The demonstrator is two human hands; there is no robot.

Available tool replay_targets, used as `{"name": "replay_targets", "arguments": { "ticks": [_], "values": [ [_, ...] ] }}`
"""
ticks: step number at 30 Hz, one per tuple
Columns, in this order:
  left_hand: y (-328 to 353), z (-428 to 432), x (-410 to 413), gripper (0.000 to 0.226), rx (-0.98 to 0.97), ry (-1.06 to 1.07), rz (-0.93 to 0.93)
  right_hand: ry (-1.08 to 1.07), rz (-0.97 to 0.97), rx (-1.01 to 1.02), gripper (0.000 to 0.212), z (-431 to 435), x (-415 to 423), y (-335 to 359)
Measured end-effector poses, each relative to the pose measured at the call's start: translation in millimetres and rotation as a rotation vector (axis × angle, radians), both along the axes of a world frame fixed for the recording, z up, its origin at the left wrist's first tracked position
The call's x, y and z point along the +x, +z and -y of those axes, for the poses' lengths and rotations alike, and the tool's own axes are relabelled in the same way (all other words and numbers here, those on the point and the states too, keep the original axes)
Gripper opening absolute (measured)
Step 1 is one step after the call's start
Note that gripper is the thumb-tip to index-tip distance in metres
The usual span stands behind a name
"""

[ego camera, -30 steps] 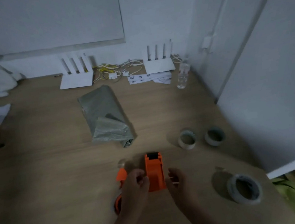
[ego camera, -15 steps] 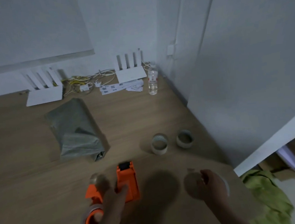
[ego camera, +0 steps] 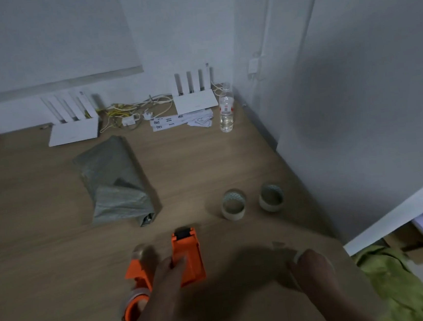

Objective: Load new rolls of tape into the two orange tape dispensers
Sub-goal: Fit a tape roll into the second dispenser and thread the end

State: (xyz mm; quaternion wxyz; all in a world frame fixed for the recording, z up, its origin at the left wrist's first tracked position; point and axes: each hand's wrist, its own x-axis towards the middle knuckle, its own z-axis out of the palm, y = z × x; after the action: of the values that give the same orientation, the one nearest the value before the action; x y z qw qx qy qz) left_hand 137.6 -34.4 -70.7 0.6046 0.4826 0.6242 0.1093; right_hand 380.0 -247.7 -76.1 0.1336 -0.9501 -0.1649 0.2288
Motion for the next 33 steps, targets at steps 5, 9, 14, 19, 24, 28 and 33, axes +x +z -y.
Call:
{"name": "replay_targets", "arguments": {
  "ticks": [5, 9, 14, 19, 24, 28, 33],
  "values": [
    [9.8, 5.2, 1.4, 0.018, 0.022, 0.070, 0.097, -0.013, 0.016, -0.047, 0.044, -4.3, -0.3, -0.6],
    [12.9, 6.3, 1.9, 0.010, 0.022, 0.120, 0.145, -0.011, 0.040, -0.065, 0.040, -0.5, -0.6, -1.4],
    [31.7, 11.9, 3.4, 0.018, 0.069, 0.082, 0.251, 0.000, 0.091, 0.077, 0.030, -2.0, 5.4, 6.1],
    [39.9, 12.3, -1.1, 0.023, 0.155, 0.025, 0.274, 0.005, 0.033, 0.308, 0.031, -20.5, -2.8, 30.6],
    [43.2, 10.6, -11.4, 0.020, 0.174, 0.004, 0.268, -0.013, -0.184, 0.758, 0.036, -60.2, -42.9, 82.9],
    [47.3, 6.8, -23.7, 0.021, 0.205, 0.002, 0.287, 0.057, -0.427, 0.989, 0.024, -93.2, -81.6, 123.6],
    [53.7, 3.9, -33.9, 0.023, 0.284, 0.013, 0.301, 0.069, -0.564, 0.974, 0.017, -119.1, -120.1, 127.1]
  ]
}}
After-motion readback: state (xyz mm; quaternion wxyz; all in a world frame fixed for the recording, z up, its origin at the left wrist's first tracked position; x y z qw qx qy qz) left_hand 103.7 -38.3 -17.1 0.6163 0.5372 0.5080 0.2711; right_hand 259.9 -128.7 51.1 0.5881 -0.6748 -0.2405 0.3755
